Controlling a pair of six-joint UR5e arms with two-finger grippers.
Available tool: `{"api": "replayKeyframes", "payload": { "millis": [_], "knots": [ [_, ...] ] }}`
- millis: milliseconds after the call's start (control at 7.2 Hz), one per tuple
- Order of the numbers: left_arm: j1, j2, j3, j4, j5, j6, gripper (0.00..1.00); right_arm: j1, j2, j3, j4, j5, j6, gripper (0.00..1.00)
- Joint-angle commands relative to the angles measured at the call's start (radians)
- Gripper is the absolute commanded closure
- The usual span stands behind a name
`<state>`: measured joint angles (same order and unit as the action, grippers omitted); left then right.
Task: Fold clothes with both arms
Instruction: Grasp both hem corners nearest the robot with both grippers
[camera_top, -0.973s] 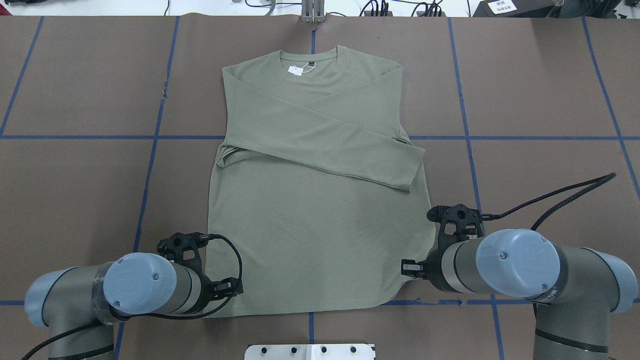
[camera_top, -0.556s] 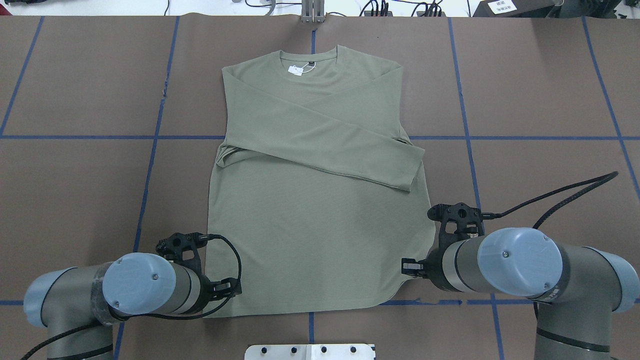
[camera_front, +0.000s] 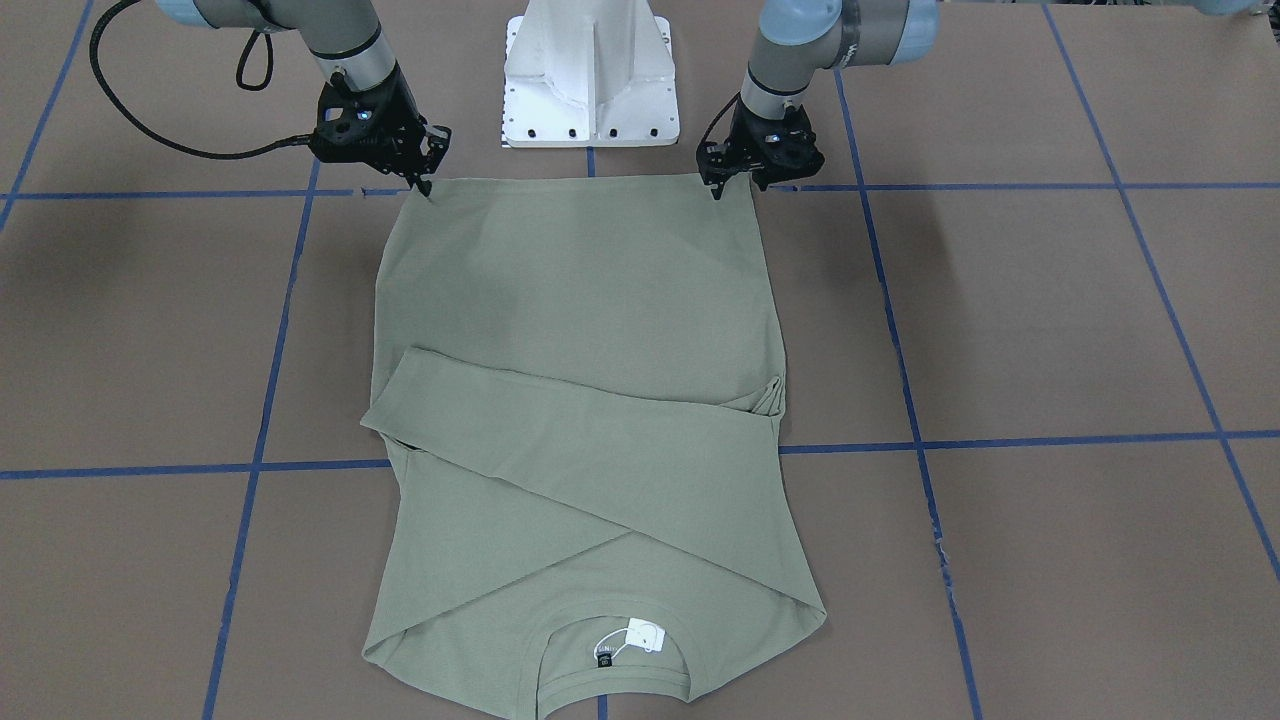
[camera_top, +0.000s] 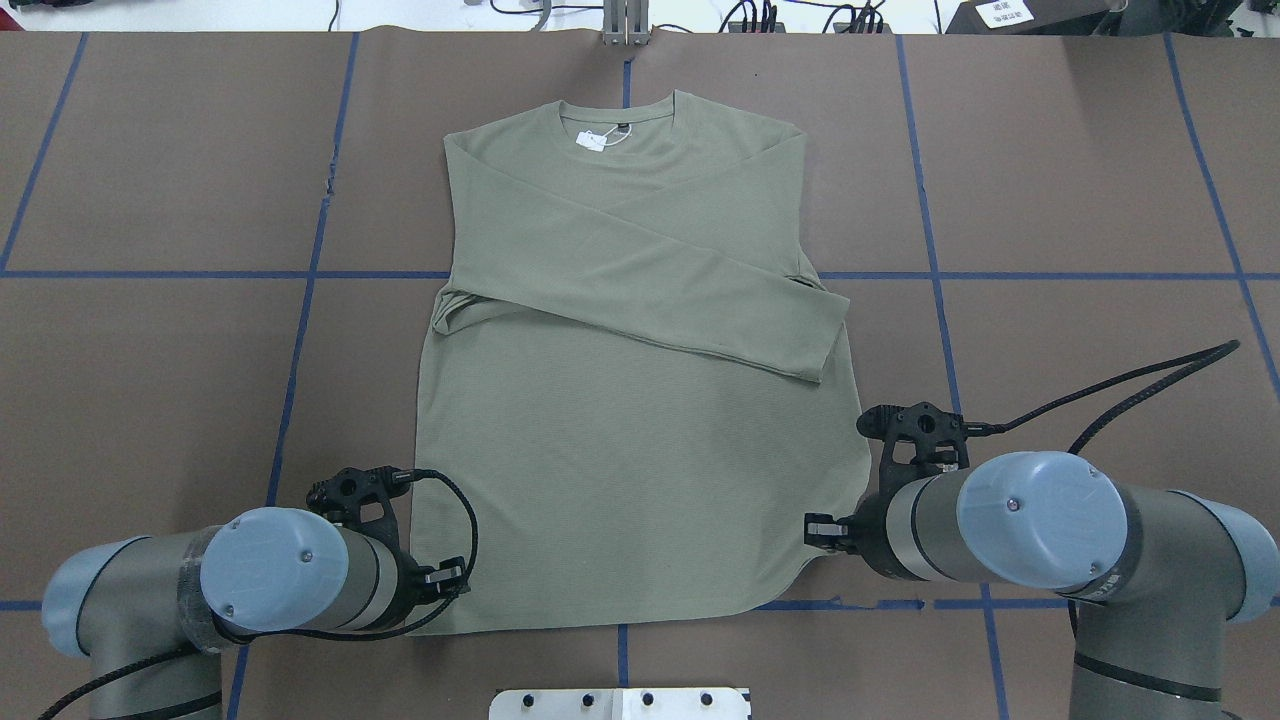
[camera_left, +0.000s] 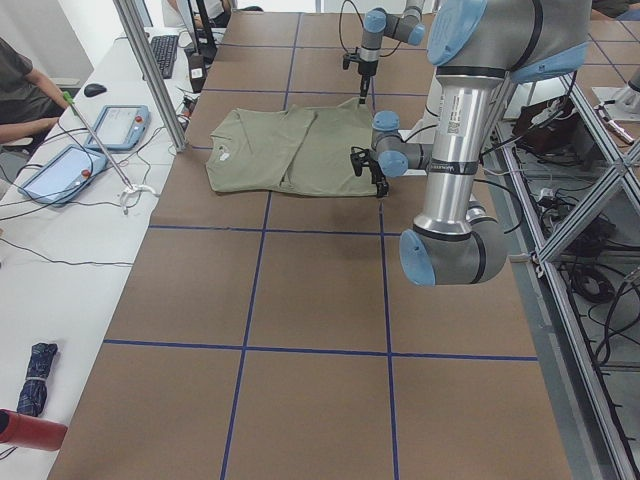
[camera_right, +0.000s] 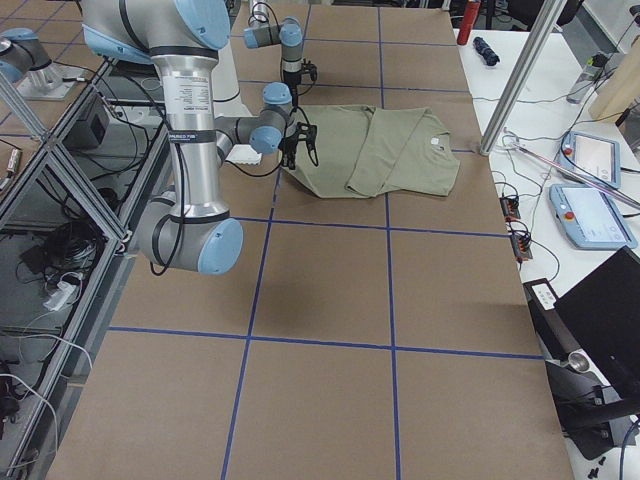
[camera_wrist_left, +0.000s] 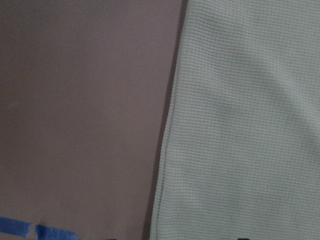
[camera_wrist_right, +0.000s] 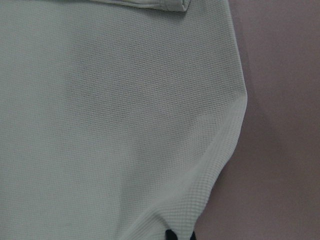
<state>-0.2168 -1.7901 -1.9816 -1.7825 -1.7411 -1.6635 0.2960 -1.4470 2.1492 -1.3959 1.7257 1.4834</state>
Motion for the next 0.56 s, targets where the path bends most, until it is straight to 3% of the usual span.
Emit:
{"api": "replayKeyframes", "payload": {
  "millis": [0,278,417],
  "knots": [
    [0.001,0.000,-0.009,0.000,0.000,-0.004,0.65,0.000,0.001,0.000,0.000,0.000,-0.002,1.00],
    [0.001,0.001,-0.022,0.000,0.000,-0.005,0.84,0.003,-0.001,-0.002,0.000,0.000,-0.002,1.00],
    [0.005,0.001,-0.022,0.000,0.000,-0.005,0.87,0.003,-0.001,-0.002,0.000,0.000,-0.002,1.00]
  ]
}}
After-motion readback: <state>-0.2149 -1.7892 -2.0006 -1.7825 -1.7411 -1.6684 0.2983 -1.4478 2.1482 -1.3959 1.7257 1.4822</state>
